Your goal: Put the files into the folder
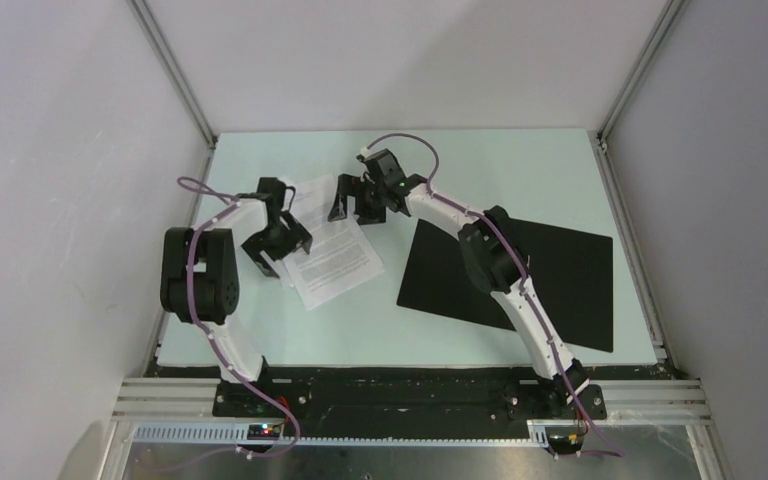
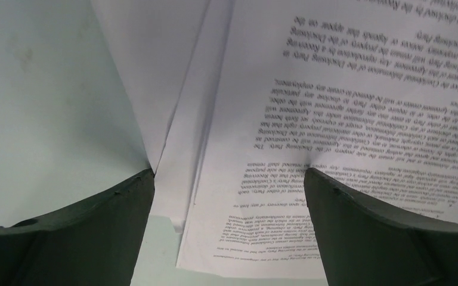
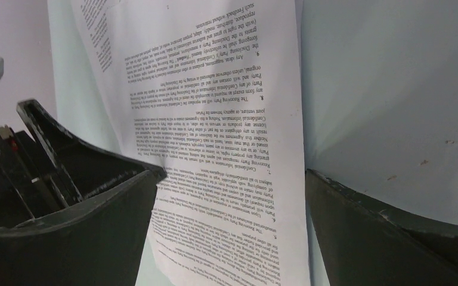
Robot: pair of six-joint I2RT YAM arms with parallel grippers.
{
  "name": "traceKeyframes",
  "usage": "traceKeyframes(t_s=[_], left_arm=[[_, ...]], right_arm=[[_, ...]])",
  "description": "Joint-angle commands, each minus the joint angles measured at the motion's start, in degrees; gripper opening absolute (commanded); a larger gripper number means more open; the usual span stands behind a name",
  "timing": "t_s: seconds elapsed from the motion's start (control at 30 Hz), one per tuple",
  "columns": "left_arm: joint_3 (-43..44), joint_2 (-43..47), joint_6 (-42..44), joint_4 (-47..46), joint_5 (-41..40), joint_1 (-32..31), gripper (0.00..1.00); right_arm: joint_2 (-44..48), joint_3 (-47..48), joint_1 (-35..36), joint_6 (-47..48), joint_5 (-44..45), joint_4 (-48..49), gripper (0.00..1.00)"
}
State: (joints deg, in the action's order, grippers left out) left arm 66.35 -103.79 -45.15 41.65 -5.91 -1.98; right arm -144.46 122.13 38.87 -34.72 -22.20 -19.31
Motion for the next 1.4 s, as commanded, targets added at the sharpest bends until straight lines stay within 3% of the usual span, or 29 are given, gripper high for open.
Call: traceKeyframes(t_s=[0.0,0.1,0.3,0.43,0.67,0.93,1.13,1.37], left_arm=[[-3.7,4.1,-7.1,0.8,0.0,-2.4,1.0],[-4.6,9.2,-6.3,0.8,-2.2,-1.0,1.0],[2.6,8.7,1.0,0.1,0.5,7.2,1.0],[10.9,4.2,3.3,-0.2,-0.6,10.6,1.0],[21.7,-7.9,0.0,-1.6,1.9,17.5,1.0],[40.1,-19.9,2.3,-2.7,0.7,19.8,1.0],[49.2,-28.4,-2.8,-2.6,3.0,20.6,1.0],[46.6,-32.6,-14.5,-2.6,5.1,20.6,1.0]], right_arm=[[2.5,-4.9,0.5,1.9,0.2,-4.7,0.99],[6.6,-11.6,0.4,1.3,1.0,-1.0,0.99],[8.8,-14.0,-1.5,-0.1,1.2,3.4,0.99],[7.2,-13.4,-3.1,-3.9,0.1,7.6,0.99],[3.5,-11.9,-5.6,-10.1,-1.0,12.4,0.99],[1.9,-10.0,-6.1,-12.3,-1.5,14.6,1.0],[1.5,-11.2,-6.5,-12.7,-2.3,15.9,0.99],[2.2,-13.0,-7.0,-12.8,-3.7,17.7,0.99]])
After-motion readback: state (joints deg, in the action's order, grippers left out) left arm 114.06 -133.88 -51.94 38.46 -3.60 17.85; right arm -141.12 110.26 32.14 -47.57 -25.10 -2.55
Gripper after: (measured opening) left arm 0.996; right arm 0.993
